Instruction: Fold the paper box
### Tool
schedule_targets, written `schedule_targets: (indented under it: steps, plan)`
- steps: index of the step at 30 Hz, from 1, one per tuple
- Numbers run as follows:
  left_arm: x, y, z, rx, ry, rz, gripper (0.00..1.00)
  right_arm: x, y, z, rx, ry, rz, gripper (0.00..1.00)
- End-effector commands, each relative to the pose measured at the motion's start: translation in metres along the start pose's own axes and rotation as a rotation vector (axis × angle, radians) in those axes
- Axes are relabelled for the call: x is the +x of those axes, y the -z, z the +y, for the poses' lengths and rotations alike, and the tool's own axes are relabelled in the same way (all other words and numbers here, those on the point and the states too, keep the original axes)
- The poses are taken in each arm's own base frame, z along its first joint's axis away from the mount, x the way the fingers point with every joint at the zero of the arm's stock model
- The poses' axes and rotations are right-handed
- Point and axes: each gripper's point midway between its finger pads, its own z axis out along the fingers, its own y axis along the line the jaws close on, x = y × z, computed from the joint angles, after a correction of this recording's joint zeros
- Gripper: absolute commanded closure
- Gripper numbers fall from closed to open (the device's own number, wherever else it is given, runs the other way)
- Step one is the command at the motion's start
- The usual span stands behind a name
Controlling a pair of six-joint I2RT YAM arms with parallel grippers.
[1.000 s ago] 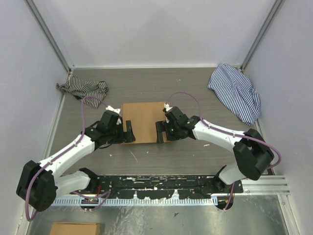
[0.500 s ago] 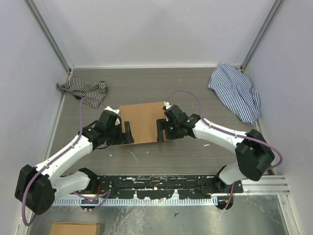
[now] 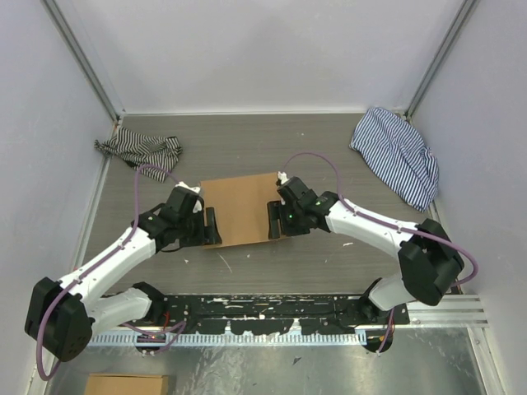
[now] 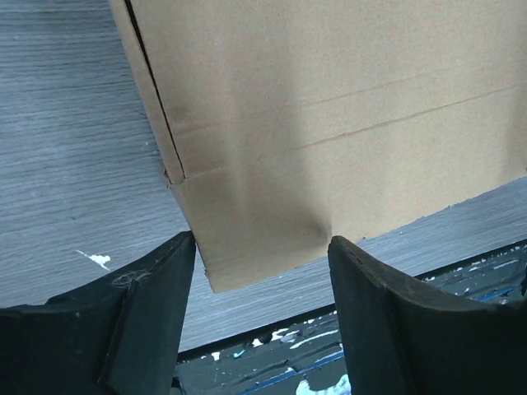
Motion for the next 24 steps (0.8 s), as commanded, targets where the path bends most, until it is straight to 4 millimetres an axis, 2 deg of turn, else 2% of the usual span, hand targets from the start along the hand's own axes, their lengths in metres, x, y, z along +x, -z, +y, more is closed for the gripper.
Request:
schedule_targets:
  steps: [1, 8, 15, 19, 24]
  plan:
    - [-0.017, 0.017, -0.026, 0.096, 0.012, -0.043, 0.29, -0.022, 0.020, 0.023, -0.071, -0.001, -0.084, 0.34]
    - [-0.017, 0.025, -0.028, 0.107, 0.012, -0.039, 0.32, -0.017, 0.022, 0.019, -0.054, 0.001, -0.061, 0.32]
    - [-0.019, 0.031, -0.032, 0.133, 0.035, -0.048, 0.48, -0.013, 0.025, 0.014, -0.043, -0.015, -0.070, 0.33]
    - [-0.019, 0.033, -0.032, 0.143, 0.059, -0.049, 0.55, -0.015, 0.033, 0.021, -0.078, -0.025, -0.089, 0.36]
    - [-0.019, 0.029, -0.033, 0.158, 0.094, -0.045, 0.58, -0.017, 0.039, 0.031, -0.131, -0.046, -0.101, 0.40]
